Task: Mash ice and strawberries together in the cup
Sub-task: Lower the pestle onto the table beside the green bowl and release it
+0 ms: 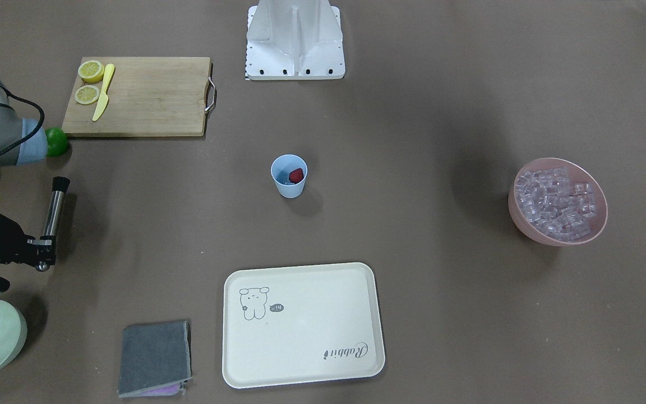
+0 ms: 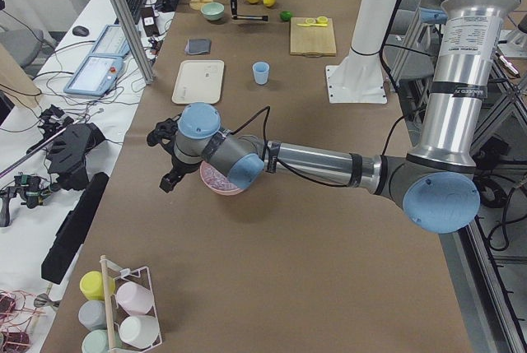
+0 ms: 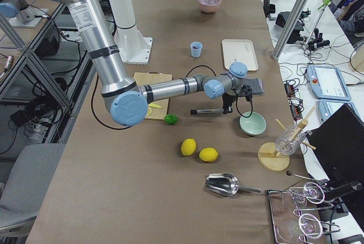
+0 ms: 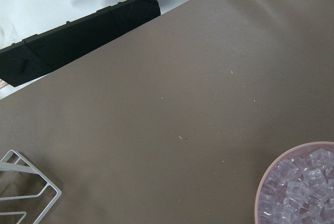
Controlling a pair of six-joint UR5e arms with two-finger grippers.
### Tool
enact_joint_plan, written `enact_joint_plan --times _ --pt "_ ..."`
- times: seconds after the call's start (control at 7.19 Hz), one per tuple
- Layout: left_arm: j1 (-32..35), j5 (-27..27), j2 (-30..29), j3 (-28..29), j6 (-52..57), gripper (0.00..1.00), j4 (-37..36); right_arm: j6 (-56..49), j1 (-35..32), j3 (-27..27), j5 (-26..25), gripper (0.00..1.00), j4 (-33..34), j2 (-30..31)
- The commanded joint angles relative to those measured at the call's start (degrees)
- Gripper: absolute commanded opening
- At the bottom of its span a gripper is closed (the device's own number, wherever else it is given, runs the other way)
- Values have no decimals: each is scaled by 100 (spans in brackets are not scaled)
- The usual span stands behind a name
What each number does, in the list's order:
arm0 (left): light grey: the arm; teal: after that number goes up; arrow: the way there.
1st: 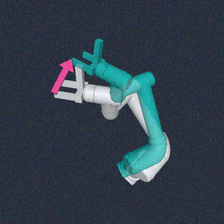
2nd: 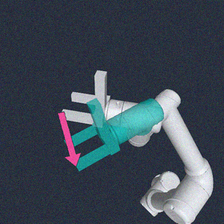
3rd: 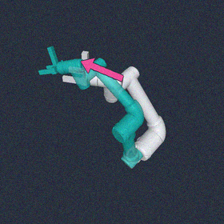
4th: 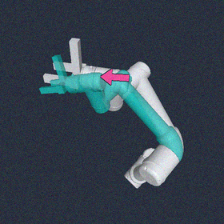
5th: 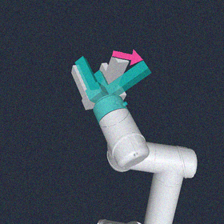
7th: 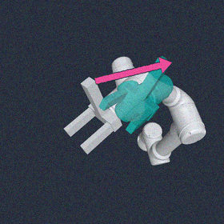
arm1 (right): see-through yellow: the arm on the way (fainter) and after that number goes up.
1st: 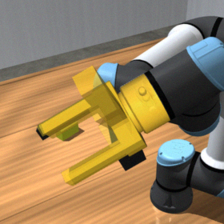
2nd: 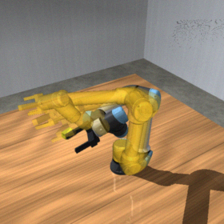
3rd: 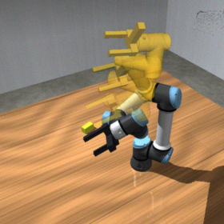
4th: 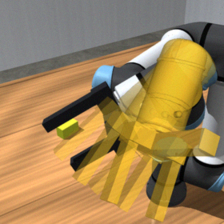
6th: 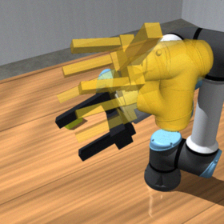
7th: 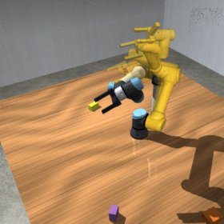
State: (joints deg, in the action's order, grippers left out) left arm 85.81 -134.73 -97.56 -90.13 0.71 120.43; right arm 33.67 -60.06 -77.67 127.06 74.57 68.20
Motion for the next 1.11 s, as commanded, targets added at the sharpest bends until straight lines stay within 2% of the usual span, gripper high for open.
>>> enact_joint_plan --times 0.0,0.14,0.42,0.83,0.97 --pt "-12 0 17 -5 0 97 7 -18 64 50 -76 15 5 -17" --pt "-12 0 9 12 8 97 7 -18 99 59 -93 17 13 -17" --pt "-21 0 9 4 8 97 7 -27 117 59 -93 28 14 -8" --pt "-21 9 9 -5 8 97 7 -1 65 50 -93 62 14 9" --pt "-21 0 9 -14 8 97 15 -1 38 50 -93 65 14 1"
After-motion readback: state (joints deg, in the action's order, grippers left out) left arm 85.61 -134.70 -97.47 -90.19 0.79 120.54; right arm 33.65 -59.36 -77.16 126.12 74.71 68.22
